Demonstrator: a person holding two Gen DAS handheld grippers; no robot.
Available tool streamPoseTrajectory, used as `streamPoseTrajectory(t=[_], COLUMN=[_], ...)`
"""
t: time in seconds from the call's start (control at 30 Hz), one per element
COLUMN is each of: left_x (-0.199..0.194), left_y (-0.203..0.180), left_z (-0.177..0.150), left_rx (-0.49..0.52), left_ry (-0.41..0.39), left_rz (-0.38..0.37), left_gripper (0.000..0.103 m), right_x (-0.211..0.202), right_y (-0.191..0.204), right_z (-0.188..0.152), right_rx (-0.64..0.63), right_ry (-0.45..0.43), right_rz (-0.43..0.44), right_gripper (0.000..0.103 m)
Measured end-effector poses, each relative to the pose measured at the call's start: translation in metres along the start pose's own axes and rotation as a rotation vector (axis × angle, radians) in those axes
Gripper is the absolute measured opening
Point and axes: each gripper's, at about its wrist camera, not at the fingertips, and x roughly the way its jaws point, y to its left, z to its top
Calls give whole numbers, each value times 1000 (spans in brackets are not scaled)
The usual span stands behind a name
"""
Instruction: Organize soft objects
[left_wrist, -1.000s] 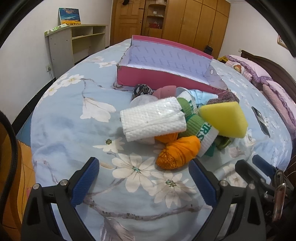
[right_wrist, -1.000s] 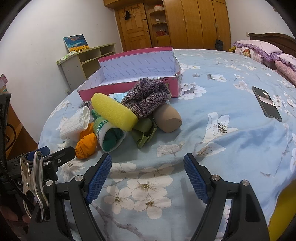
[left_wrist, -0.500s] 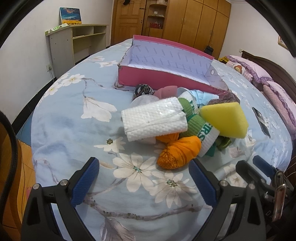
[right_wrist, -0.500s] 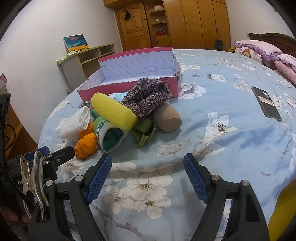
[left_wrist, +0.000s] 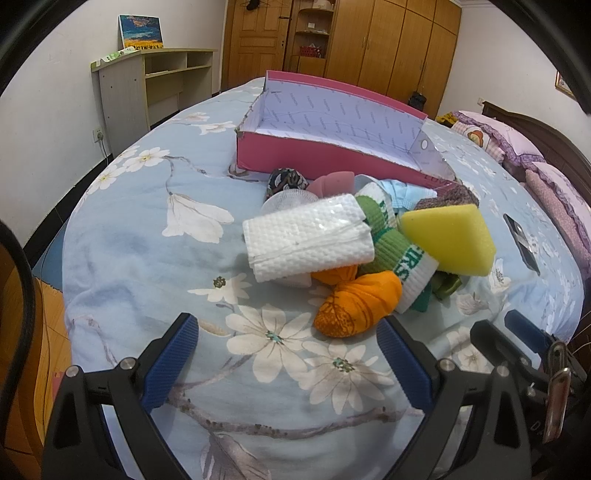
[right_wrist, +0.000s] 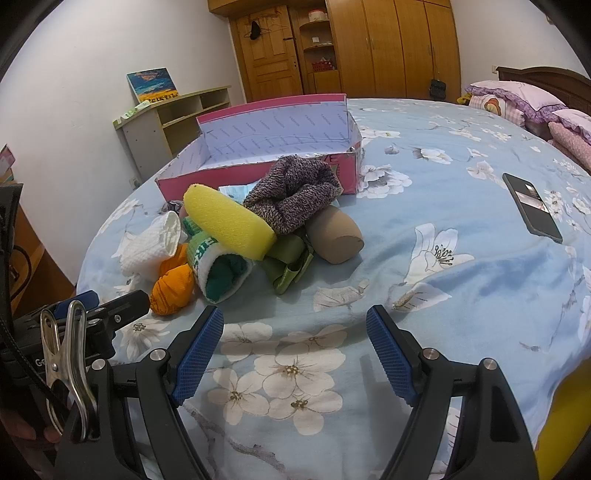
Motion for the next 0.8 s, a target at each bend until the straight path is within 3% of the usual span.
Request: streamPoseTrajectory(t=[0.8], left_x=[-4], left_y=[3], left_z=[10], left_rx=[12], left_ry=[-22], left_rz=[-17], left_gripper=[99], right_x=[4], right_y=[-3], right_z=[4], right_rx=[1], right_ry=[25], right_rz=[34], right_gripper=[82])
